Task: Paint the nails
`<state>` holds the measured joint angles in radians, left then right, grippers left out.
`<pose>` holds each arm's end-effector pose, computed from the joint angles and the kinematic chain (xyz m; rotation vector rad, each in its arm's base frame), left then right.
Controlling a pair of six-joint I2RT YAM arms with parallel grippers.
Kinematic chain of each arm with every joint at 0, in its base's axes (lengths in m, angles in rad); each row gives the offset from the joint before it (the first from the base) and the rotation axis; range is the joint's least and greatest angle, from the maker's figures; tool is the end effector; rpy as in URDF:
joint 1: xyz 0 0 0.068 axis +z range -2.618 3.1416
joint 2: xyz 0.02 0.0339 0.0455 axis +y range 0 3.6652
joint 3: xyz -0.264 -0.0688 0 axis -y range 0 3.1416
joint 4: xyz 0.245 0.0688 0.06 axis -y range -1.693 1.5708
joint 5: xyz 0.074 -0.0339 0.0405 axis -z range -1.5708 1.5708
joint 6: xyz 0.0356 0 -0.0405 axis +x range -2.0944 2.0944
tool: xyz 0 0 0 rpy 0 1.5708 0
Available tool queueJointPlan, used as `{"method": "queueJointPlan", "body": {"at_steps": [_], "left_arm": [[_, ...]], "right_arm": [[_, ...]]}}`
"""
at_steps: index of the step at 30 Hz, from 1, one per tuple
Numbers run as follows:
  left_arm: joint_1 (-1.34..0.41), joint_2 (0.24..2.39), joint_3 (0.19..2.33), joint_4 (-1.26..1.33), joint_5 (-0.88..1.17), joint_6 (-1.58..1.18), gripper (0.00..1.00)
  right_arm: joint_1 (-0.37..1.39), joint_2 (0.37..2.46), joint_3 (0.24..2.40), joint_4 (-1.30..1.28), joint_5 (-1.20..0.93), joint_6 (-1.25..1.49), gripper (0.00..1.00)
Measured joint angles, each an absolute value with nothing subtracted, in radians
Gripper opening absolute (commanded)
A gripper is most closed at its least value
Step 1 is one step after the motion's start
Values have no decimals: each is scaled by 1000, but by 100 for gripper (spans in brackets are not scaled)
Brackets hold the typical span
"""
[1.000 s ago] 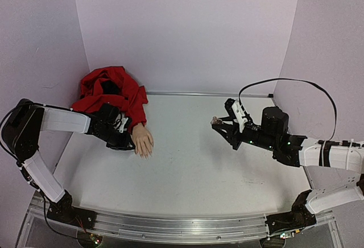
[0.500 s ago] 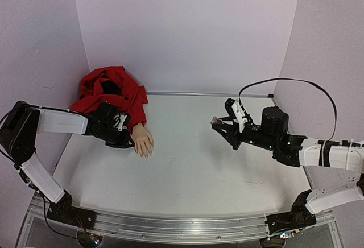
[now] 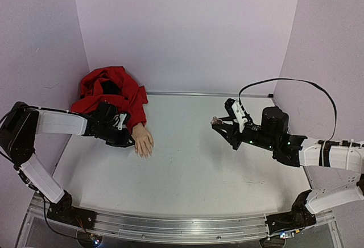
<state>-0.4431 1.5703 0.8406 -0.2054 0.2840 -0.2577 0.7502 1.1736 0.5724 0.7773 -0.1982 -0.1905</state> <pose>0.2728 -0.1405 0.1719 0.3579 2.5455 -0.6348 0.1862 0.1831 0.2869 -0.7910 1.1852 0.6017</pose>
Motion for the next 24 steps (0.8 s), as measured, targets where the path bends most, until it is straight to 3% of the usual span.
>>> {"method": "queueJointPlan", "body": {"at_steps": [24], "left_arm": [[-443, 1611, 841, -211, 284, -234, 0]], "right_arm": [[750, 1174, 572, 777, -199, -190, 0]]}}
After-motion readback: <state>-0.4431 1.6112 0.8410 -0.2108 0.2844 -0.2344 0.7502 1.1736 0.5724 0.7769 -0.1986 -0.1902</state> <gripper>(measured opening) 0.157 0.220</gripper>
